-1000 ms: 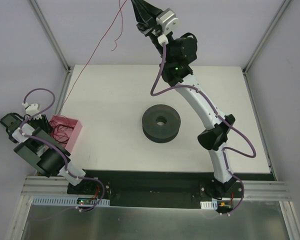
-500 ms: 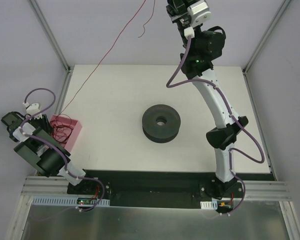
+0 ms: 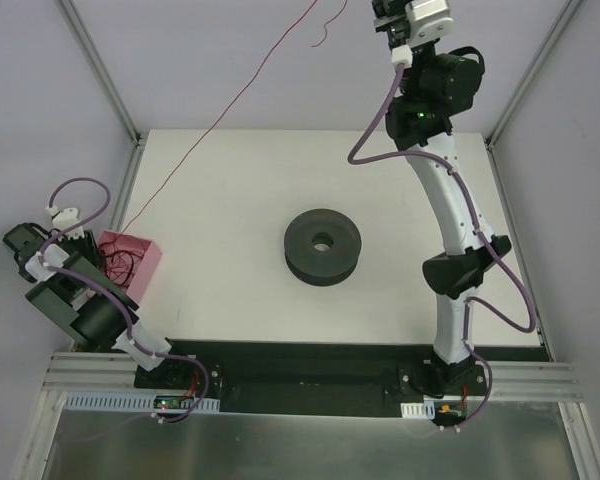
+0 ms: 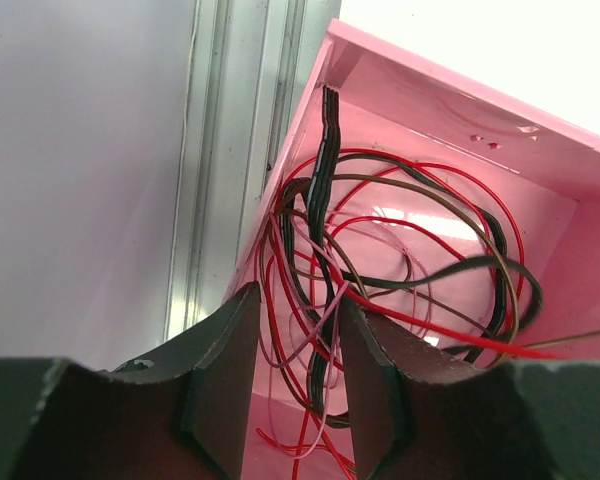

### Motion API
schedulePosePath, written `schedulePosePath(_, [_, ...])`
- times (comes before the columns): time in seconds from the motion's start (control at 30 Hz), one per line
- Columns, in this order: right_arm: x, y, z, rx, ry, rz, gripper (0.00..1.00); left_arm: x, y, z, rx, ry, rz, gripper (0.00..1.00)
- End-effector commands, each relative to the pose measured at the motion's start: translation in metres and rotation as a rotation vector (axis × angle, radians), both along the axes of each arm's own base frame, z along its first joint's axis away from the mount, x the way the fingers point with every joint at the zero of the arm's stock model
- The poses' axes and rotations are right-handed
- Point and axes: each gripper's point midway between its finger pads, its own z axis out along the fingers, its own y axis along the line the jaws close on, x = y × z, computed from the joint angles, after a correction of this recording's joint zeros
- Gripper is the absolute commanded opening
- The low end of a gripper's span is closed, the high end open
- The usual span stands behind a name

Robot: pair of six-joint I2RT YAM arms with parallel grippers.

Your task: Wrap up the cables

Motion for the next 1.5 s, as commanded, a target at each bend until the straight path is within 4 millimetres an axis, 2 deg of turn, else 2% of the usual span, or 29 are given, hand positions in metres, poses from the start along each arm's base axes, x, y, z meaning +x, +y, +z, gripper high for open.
schedulePosePath(0.0, [-0.069,-0.062,0.053,0.094,-0.178,-0.102,0.0,0.005,0.012,0.007,0.038,0.003,0.0,0.36])
schedulePosePath(0.17, [-0.059,-0.089,0.054,0.09,-0.175,-0.201,0.0,0.01,0.012,0.012,0.049,-0.003,-0.009,0.36])
schedulePosePath(0.33, [-0.06,-0.113,0.059,0.071,-0.204,-0.295,0.0,0.015,0.007,0.013,0.052,-0.001,-0.022,0.36])
schedulePosePath(0.7, [-0.074,-0.158,0.072,0.03,-0.298,-0.485,0.0,0.021,0.002,0.008,0.069,0.039,-0.038,0.36])
schedulePosePath(0.83, [-0.077,-0.175,0.075,0.045,-0.301,-0.53,0.0,0.022,0.003,0.007,0.072,0.045,-0.038,0.4])
schedulePosePath(1.0, [-0.079,-0.183,0.077,0.05,-0.303,-0.541,0.0,0.026,-0.002,0.015,0.064,0.023,-0.042,0.4])
schedulePosePath(1.13, [-0.079,-0.182,0.077,0.021,-0.316,-0.557,0.0,0.031,-0.008,0.023,0.077,0.012,-0.062,0.41])
schedulePosePath(1.27, [-0.074,-0.182,0.073,0.027,-0.276,-0.514,0.01,0.036,-0.015,0.04,0.058,-0.026,-0.052,0.55])
schedulePosePath(1.37, [-0.066,-0.181,0.066,0.037,-0.233,-0.47,0.0,0.046,-0.024,0.068,0.044,-0.086,-0.056,0.66])
schedulePosePath(1.47, [-0.056,-0.18,0.061,0.046,-0.186,-0.424,0.0,0.054,-0.033,0.102,0.032,-0.147,-0.072,0.7])
